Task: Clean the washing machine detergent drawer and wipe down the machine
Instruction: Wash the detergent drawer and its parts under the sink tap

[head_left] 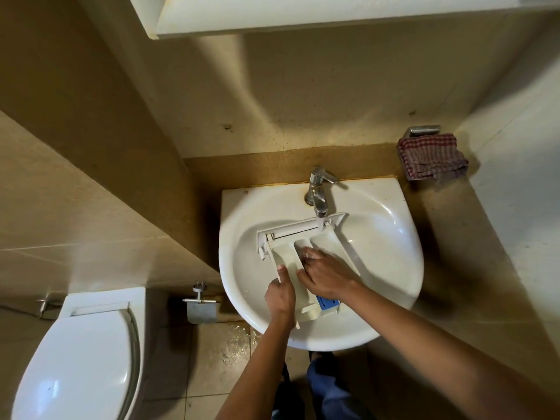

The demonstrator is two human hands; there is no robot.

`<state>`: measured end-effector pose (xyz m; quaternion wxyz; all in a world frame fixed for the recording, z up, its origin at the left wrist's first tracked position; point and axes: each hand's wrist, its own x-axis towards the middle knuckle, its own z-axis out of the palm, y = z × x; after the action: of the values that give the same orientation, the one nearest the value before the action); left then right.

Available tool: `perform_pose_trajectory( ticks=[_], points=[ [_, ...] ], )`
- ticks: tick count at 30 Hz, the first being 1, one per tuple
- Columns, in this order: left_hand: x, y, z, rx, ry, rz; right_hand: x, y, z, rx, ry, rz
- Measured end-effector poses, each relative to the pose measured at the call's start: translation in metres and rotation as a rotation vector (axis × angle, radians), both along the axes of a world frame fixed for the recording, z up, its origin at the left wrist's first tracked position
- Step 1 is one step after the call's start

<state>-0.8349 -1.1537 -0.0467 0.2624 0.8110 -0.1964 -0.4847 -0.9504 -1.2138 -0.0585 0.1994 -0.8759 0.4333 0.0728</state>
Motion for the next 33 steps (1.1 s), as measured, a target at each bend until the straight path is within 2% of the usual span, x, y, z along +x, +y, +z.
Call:
perform_pose_trajectory(
  ticks=[2,4,6,9,12,16,20,27,33],
  points=[
    [0.003,0.005,0.003,0.01,-0.02,0.038,0.002,0.007,-0.002,-0.014,-0.119,-0.025],
    [0.006,0.01,0.006,-0.017,-0.036,0.066,-0.002,0.01,-0.003,-0.037,-0.173,0.06],
    [0.006,0.018,0.009,-0.059,-0.055,0.093,-0.006,0.008,0.0,-0.09,-0.12,0.178],
    [0.003,0.026,0.018,-0.096,-0.063,0.129,0.001,-0.002,0.006,-0.326,-0.062,0.254],
    [0.009,0.033,0.028,-0.121,-0.102,0.146,0.019,-0.002,0.011,-0.234,-0.047,0.242],
    [0.024,0.036,0.036,-0.115,-0.164,0.228,0.041,0.017,0.012,-0.101,-0.141,0.184],
    [0.032,0.025,0.045,-0.105,-0.183,0.271,0.037,0.011,0.019,-0.161,-0.278,0.215],
    [0.028,0.025,0.057,-0.096,-0.207,0.317,0.048,-0.014,0.028,-0.281,-0.147,0.391],
    [0.026,0.026,0.062,-0.093,-0.165,0.423,0.058,-0.014,0.044,0.008,-0.149,0.312]
  ],
)
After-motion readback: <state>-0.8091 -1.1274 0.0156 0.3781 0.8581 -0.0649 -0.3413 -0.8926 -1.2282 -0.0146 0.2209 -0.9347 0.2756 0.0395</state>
